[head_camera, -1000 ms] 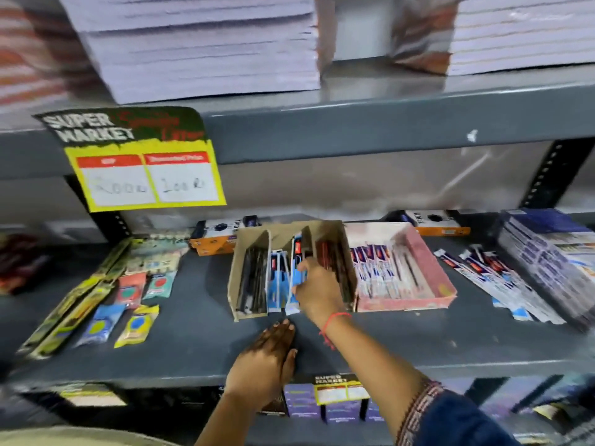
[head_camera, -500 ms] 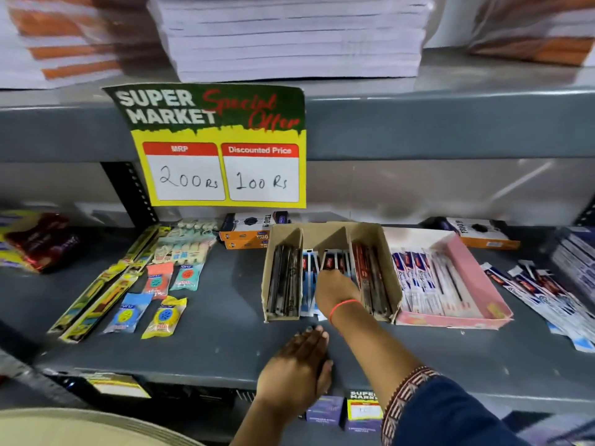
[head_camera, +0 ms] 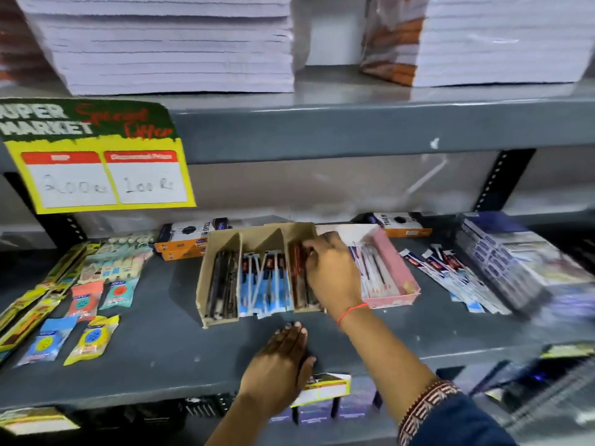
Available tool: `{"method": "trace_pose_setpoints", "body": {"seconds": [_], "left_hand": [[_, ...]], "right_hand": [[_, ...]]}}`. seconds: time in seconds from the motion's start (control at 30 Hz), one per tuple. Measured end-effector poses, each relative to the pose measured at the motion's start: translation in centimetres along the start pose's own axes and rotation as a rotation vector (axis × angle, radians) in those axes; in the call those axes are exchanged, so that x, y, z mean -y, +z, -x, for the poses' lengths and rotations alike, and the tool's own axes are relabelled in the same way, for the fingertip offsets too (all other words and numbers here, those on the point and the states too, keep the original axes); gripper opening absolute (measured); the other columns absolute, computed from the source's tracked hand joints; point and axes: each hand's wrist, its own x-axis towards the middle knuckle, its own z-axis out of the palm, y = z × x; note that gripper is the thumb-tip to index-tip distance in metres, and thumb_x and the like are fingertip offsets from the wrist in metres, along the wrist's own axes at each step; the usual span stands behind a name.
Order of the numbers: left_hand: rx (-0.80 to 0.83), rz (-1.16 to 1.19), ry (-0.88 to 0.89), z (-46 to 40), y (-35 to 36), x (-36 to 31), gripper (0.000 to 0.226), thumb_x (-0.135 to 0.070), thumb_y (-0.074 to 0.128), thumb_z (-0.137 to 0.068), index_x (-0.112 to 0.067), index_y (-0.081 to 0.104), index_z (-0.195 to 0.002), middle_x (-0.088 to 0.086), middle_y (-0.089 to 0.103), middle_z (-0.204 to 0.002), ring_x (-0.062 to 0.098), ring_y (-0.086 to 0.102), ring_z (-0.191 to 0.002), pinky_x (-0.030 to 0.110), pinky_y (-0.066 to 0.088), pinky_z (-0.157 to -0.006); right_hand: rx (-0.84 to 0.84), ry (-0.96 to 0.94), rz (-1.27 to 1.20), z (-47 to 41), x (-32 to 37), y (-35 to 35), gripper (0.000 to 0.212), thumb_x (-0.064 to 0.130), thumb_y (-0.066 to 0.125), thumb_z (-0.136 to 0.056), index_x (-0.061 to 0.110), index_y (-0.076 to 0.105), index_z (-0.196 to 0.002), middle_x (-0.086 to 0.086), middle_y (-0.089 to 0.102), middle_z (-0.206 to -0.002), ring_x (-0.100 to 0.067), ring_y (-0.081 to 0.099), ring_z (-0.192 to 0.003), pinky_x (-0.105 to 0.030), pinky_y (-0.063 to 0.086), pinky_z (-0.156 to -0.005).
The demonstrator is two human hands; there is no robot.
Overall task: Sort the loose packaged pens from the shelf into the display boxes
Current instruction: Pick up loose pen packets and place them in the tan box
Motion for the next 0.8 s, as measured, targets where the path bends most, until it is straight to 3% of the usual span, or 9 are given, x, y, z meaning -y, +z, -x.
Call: {"method": "trace_pose_setpoints", "body": {"seconds": [0.13,0.2,0.3,0.37,0.43,0.53,0.67,0.73,0.8], "left_hand": [[0.097,0.006,0.088,-2.3,0.8,-3.6,0.067,-0.042,0.012,-0.098,-0.010,0.071,-0.103,0.003,0.071,-0.105,0.016,0.066,-0.096,0.024,0.049,-0.083],[0.173,-0.018,0.093,-3.6,1.0,-5.2,0.074,-0.042,0.004,-0.098,-0.014,0.073,-0.100,-0.001,0.071,-0.104,0.011,0.066,-0.095,0.022,0.049,-0.082],[0.206,-0.048,0.098,-5.5,0.4,-7.3,0.084,-0.046,-0.008,-0.096,-0.012,0.068,-0.110,0.001,0.065,-0.118,0.012,0.061,-0.107,0.022,0.043,-0.091],[0.146,-0.071,0.160,-6.4,0.7,-8.1,0.092,-0.057,-0.018,-0.085,-0.008,0.039,-0.138,0.003,0.032,-0.147,0.015,0.031,-0.134,0.021,0.013,-0.107],[0.212,-0.053,0.175,-6.7,1.1,-8.2,0.089,-0.064,-0.020,-0.081,-0.014,0.011,-0.148,-0.001,0.005,-0.155,0.012,0.002,-0.141,0.019,-0.010,-0.103],[0.287,-0.086,0.163,-6.9,0.9,-8.0,0.089,-0.064,-0.022,-0.077,-0.018,0.004,-0.148,-0.003,-0.001,-0.156,0.010,-0.005,-0.140,0.018,-0.013,-0.103],[0.316,-0.062,0.128,-6.8,1.0,-8.0,0.070,-0.058,-0.005,-0.091,-0.018,0.002,-0.148,-0.003,-0.003,-0.155,0.009,-0.007,-0.139,0.019,-0.013,-0.104],[0.280,-0.034,0.133,-6.7,0.9,-8.1,0.085,-0.065,-0.018,-0.079,-0.019,0.001,-0.148,-0.004,-0.003,-0.155,0.009,-0.007,-0.139,0.019,-0.012,-0.104],[0.266,-0.010,0.121,-6.6,1.1,-8.0,0.101,-0.065,-0.027,-0.062,-0.020,0.002,-0.148,-0.007,-0.006,-0.153,0.009,-0.006,-0.139,0.018,-0.013,-0.102]], "right_hand": [[-0.275,0.238,-0.095,-0.4,-6.6,-3.2,0.029,-0.001,0.048,-0.083,0.003,0.067,-0.105,-0.023,0.058,-0.113,-0.040,0.058,-0.097,-0.039,0.047,-0.083],[-0.328,0.377,-0.050,-0.3,-10.6,-4.7,0.025,-0.002,0.048,-0.083,-0.001,0.065,-0.101,-0.028,0.060,-0.107,-0.042,0.056,-0.098,-0.042,0.045,-0.082],[-0.198,0.543,0.134,0.0,-16.2,-6.5,0.030,-0.003,0.044,-0.082,-0.001,0.063,-0.105,-0.029,0.062,-0.112,-0.042,0.054,-0.106,-0.043,0.043,-0.088],[-0.051,0.648,0.262,0.3,-19.1,-7.6,0.036,0.004,0.047,-0.083,0.003,0.058,-0.117,-0.026,0.056,-0.124,-0.041,0.048,-0.118,-0.044,0.040,-0.098],[0.079,0.760,0.330,0.5,-21.0,-8.6,0.043,0.011,0.047,-0.086,0.007,0.050,-0.129,-0.020,0.045,-0.139,-0.039,0.036,-0.129,-0.046,0.034,-0.105],[0.203,0.793,0.430,0.1,-22.2,-8.8,0.041,0.013,0.040,-0.090,0.011,0.052,-0.129,-0.013,0.037,-0.146,-0.035,0.027,-0.136,-0.047,0.028,-0.109],[0.065,0.754,0.387,-0.8,-22.5,-8.1,0.036,0.012,0.038,-0.091,0.006,0.060,-0.119,-0.017,0.046,-0.137,-0.037,0.034,-0.129,-0.048,0.031,-0.105],[0.052,0.753,0.396,-1.2,-22.6,-8.2,0.036,0.010,0.040,-0.089,0.006,0.057,-0.120,-0.018,0.047,-0.136,-0.037,0.037,-0.128,-0.047,0.032,-0.104],[0.146,0.755,0.422,-1.6,-22.9,-8.1,0.036,0.014,0.044,-0.089,0.008,0.056,-0.122,-0.017,0.051,-0.134,-0.035,0.041,-0.128,-0.044,0.035,-0.104]]}}
